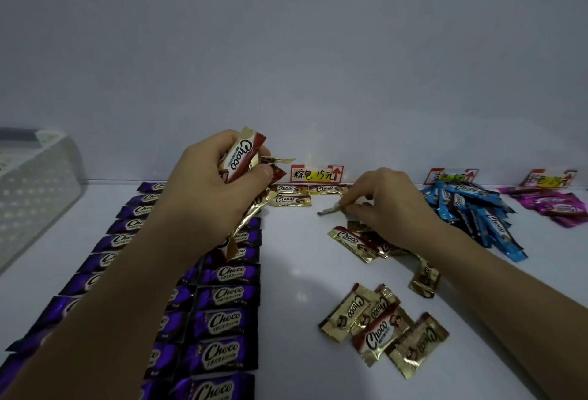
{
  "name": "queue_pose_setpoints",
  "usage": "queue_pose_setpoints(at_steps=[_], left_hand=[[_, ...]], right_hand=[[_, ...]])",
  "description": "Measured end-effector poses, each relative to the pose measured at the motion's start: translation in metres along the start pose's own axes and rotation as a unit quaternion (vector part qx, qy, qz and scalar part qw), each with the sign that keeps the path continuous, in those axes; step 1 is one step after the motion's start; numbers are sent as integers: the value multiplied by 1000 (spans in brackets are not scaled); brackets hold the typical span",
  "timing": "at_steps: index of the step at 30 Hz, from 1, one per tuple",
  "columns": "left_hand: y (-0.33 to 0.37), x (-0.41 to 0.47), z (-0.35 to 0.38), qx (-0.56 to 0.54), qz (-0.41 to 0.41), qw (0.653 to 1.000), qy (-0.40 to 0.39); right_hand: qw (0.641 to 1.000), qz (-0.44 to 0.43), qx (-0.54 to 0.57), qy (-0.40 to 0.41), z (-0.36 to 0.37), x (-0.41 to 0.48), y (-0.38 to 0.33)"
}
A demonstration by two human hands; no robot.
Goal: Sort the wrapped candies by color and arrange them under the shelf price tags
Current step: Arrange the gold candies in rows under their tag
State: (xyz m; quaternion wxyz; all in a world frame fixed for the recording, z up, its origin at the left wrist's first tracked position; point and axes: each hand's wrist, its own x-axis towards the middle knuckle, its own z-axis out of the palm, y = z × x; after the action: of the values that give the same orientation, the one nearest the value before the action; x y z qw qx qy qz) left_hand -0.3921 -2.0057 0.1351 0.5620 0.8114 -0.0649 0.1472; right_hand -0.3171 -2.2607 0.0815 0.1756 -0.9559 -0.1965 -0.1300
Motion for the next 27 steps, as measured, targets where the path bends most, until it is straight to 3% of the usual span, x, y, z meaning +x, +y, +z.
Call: queue_pose_setpoints(at_steps=[4, 20, 23, 25, 27], left_hand=[[0, 1, 1, 6, 0, 1000, -3], [-2, 0, 3, 24, 8, 999, -45], [-2, -1, 5, 13, 10, 998, -58], [-1, -1, 5, 7, 14, 998, -62], [1, -2, 6, -4, 18, 998, -66]], right_hand=[[999, 10, -49, -14, 6, 1, -6], [996, 38, -78, 17, 18, 10, -9], [997, 43, -41, 50, 8, 12, -4], [992, 93, 34, 79, -13, 13, 5], [991, 123, 40, 22, -29, 7, 13]])
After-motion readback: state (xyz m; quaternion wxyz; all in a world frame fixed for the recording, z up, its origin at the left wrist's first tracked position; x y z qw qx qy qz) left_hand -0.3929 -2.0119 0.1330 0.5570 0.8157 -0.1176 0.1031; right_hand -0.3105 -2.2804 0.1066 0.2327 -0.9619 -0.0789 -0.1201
